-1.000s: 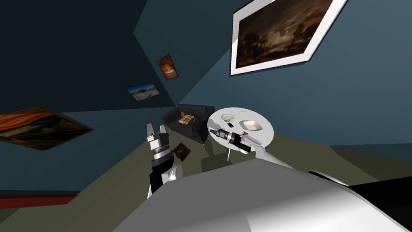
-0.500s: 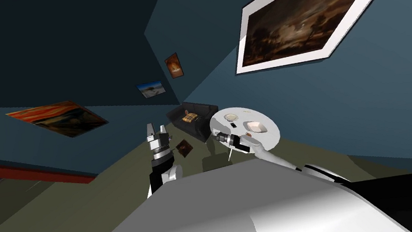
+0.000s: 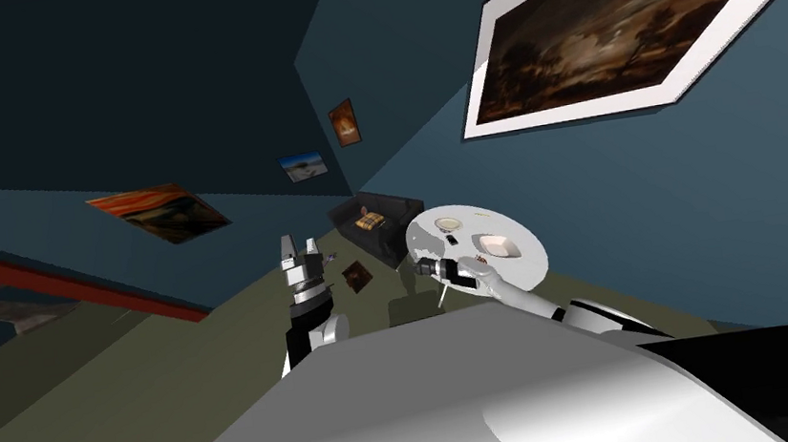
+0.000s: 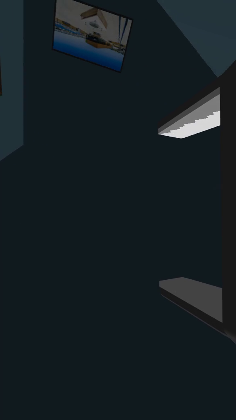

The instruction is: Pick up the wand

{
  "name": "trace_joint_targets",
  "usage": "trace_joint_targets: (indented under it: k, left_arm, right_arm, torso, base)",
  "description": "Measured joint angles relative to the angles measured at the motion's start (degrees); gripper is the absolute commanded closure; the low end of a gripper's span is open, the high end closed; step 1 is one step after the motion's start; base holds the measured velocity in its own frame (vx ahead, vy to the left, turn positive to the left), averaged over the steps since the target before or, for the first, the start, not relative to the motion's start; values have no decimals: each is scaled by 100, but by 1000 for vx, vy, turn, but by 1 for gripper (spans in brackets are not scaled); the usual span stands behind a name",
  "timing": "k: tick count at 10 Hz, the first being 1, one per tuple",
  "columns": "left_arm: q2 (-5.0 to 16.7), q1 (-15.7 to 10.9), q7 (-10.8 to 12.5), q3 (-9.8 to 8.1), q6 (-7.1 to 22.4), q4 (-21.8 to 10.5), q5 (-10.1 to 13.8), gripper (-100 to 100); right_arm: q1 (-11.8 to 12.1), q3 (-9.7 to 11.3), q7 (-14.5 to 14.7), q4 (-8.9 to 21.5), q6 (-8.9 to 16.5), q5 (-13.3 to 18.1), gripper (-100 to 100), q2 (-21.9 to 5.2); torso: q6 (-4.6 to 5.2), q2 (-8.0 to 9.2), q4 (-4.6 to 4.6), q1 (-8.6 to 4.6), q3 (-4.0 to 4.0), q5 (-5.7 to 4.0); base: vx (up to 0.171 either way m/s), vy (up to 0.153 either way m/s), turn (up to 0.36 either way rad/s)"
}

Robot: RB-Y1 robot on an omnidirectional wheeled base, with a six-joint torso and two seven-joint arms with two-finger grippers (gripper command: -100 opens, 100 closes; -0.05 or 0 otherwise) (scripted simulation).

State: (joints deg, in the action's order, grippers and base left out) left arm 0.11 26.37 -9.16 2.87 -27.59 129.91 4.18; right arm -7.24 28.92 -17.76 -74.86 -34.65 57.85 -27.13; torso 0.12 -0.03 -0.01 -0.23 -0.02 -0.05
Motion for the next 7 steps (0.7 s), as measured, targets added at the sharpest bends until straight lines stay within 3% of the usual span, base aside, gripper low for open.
trace_joint_targets:
  k: [2,5,7]
  left_arm:
    - [0,0,0,0,0,0,0,0]
    - [0,0,0,0,0,0,0,0]
    - [0,0,0,0,0,0,0,0]
  right_arm:
    - [-164,184,-56,348,-47,343,-100,-104]
    - [-402,375,-192,739,-86,796,-100,-232]
    - [-571,553,-204,1128,-122,1126,-100,-269]
  torso:
    - [1,4,1,-1,2,0]
    - [2,-1,0,4,-1,2]
    - [1,-1,0,-2,0,0]
  base:
    - [-24,-37,48]
    - [-21,-40,233]
    - [-16,-37,43]
